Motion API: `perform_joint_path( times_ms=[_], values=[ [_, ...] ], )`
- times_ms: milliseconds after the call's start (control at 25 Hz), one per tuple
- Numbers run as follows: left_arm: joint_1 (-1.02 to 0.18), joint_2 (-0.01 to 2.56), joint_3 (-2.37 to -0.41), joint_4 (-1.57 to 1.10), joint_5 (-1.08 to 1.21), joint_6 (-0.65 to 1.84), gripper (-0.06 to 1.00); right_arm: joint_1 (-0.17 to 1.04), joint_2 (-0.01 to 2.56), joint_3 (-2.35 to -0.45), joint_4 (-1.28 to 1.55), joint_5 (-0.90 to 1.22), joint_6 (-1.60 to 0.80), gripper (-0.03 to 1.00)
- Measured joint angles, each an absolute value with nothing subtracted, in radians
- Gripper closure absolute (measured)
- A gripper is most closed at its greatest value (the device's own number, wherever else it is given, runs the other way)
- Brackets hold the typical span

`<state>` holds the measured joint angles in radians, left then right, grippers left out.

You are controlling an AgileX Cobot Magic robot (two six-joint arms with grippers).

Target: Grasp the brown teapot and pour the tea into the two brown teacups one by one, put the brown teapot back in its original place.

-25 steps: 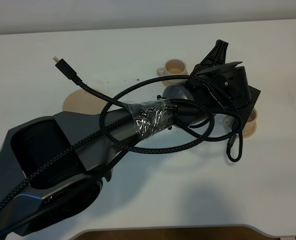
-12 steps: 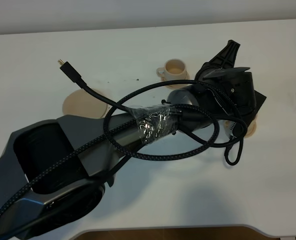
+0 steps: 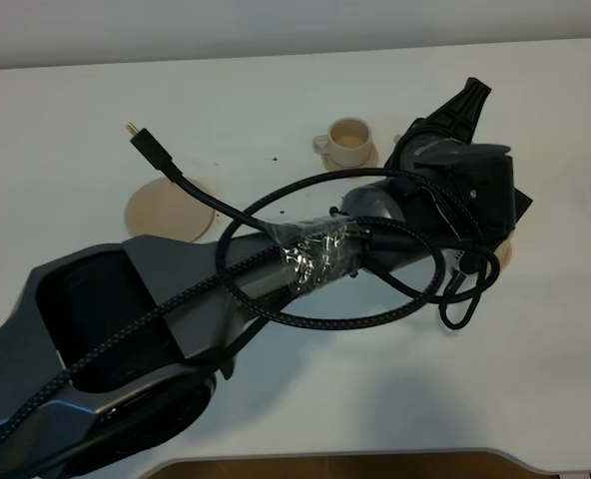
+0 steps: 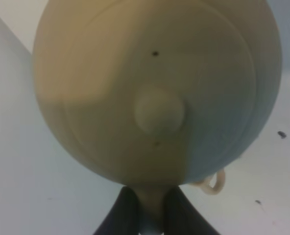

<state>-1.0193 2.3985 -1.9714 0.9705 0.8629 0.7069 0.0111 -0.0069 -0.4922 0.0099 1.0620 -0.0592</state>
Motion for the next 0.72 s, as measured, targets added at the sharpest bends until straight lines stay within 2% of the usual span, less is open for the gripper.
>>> perform_joint_path(
  times_ms=[720],
  values=[
    [-1.028,2.417,-1.971,1.043,0.844,0.742,0.82,0.011,-0.007,-0.492,0.010,1.062,-0.059,0.59]
  ],
)
